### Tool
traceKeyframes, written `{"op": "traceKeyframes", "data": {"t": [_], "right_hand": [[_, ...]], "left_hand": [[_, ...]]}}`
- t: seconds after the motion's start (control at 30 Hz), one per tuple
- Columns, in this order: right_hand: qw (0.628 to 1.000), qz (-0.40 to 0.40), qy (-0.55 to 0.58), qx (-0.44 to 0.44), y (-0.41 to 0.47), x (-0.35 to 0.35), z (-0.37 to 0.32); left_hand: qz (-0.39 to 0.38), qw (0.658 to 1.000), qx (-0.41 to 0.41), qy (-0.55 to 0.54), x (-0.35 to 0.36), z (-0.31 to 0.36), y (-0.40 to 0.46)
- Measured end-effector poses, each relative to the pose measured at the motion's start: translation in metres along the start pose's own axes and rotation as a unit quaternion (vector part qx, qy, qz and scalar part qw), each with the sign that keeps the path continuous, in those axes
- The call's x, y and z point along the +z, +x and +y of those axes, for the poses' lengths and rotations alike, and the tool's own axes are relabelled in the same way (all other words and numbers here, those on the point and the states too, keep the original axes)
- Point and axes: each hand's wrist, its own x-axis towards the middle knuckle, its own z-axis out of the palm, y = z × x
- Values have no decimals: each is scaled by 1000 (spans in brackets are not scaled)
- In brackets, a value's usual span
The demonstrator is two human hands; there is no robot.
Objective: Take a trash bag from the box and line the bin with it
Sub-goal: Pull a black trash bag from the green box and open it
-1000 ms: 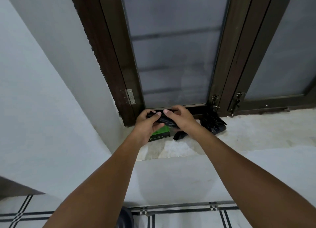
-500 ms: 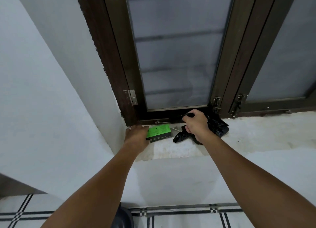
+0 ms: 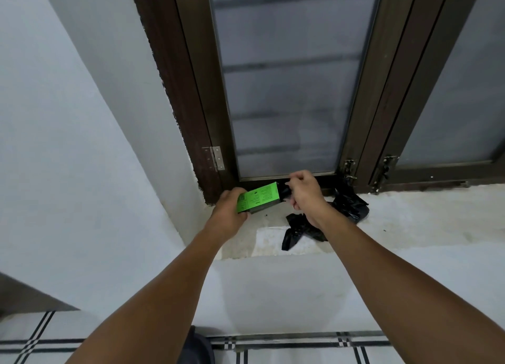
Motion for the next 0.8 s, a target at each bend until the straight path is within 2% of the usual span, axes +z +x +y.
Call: {"op": "traceKeyframes", "data": {"t": [0.07, 0.17, 0.23, 0.3, 0.37, 0.53, 0.8], "right_hand": [[997, 55, -20, -49, 5, -1, 6], [990, 80, -83, -77, 10, -2, 13], [994, 62, -67, -55, 9, -3, 11], [1000, 21, 17, -15, 3, -3, 4], [998, -12, 62, -21, 0, -2, 0], [995, -17, -10, -99, 3, 2, 8], [992, -15, -59, -115, 6, 3, 15]], "left_hand": [[5, 1000, -7, -11, -2, 2, 0], [18, 999, -20, -30, -4, 5, 1], [23, 999, -26, -35, -4, 6, 1], [24, 999, -27, -35, -4, 6, 1], [29, 999, -28, -35, -3, 5, 1], [35, 998, -26, -35, -1, 4, 3], [34, 999, -32, -26, 0, 0, 5]]}}
